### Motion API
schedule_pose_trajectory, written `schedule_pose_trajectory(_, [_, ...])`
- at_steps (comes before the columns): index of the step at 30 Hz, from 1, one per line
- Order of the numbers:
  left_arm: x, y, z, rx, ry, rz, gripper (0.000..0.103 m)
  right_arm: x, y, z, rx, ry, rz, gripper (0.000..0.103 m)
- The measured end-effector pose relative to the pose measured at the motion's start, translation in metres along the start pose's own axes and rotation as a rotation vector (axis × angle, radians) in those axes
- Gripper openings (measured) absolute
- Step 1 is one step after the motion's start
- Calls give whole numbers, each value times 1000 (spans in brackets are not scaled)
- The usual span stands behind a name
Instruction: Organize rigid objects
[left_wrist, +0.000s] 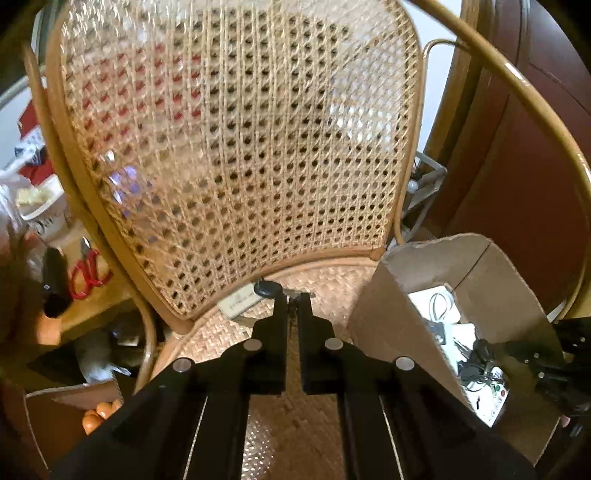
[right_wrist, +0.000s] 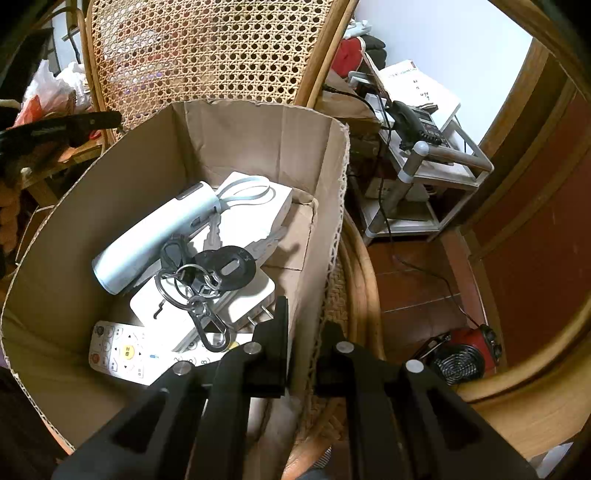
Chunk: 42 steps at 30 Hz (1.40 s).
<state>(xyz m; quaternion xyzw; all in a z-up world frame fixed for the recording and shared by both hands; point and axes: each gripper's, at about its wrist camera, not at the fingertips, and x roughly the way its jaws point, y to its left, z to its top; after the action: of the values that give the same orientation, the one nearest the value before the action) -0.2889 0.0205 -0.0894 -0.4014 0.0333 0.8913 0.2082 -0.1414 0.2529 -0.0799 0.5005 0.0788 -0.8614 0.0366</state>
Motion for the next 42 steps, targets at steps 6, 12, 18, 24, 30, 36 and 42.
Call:
schedule_pose_trajectory(6, [-49, -22, 6, 29, -73, -8, 4, 0, 1, 0, -1, 0, -1, 12])
schedule_pose_trajectory(12, [-90, -50, 14, 68, -162, -53, 4, 0, 2, 0, -1, 0, -1, 12])
schedule_pose_trajectory(18, [-131, -82, 26, 125, -264, -116, 4, 0, 2, 0, -2, 0, -2, 12])
schedule_pose_trajectory(24, [-142, -117, 29, 159, -253, -192, 4, 0, 2, 0, -1, 0, -1, 12])
schedule_pose_trajectory(30, [-106, -135, 16, 182, -168, -219, 4, 0, 2, 0, -3, 0, -2, 12])
schedule_pose_trajectory(36, [-70, -139, -1, 173, -90, -221, 4, -1, 1, 0, -4, 0, -3, 12])
schedule_pose_trajectory(42, [-59, -131, -6, 124, -91, -246, 23, -1, 1, 0, -3, 0, -2, 12])
